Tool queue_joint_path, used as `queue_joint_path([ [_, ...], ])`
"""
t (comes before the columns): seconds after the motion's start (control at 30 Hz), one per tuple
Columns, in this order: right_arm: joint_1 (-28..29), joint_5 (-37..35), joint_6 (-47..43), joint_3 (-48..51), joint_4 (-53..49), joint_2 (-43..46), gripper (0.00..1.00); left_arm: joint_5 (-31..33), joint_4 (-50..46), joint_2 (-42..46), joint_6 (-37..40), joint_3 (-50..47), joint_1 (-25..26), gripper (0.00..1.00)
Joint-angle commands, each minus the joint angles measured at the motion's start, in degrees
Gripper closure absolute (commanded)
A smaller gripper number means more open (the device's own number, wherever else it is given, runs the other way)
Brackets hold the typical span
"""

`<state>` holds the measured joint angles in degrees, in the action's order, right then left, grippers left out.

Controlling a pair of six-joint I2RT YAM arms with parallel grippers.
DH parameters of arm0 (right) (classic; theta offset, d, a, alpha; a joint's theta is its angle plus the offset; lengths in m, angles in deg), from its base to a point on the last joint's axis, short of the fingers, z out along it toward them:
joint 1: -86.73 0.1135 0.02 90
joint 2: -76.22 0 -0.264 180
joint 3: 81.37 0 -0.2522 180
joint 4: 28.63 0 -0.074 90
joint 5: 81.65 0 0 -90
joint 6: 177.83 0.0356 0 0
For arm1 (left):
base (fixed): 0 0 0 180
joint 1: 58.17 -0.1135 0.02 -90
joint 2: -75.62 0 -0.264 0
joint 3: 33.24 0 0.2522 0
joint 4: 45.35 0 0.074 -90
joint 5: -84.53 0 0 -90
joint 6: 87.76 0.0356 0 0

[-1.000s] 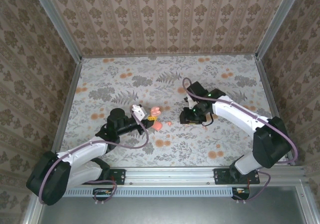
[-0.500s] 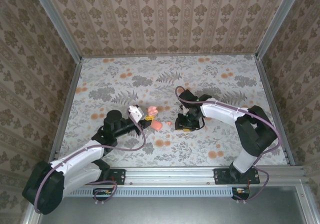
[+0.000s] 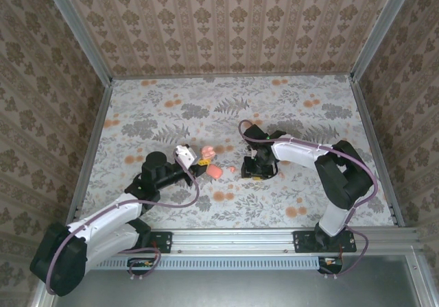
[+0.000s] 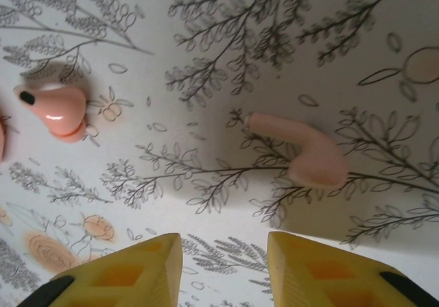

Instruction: Insert the wireless bluetooth earbuds into the charging case

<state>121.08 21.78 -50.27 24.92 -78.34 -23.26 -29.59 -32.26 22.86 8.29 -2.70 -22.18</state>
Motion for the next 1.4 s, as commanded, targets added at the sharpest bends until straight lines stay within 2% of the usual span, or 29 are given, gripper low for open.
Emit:
queue_joint_path([
  [0.0,-0.4,-3.6,0.6,0.5,-0.6,-0.2,0.62,0.3,-0.1,1.0,0.9,-0.8,0.4,0.87],
  [0.73,-2.7,-5.5,-0.4,-0.5,4.6,-1.7,0.63,0.9,-1.2,2.2,1.2,-0.9,0.3,0.88],
  [1.37,-3.4,-3.2,-2.6,-5.5,7.9,-7.1,0.63,1.7,-2.0,3.0,1.7,-0.9,0.3,0.87],
])
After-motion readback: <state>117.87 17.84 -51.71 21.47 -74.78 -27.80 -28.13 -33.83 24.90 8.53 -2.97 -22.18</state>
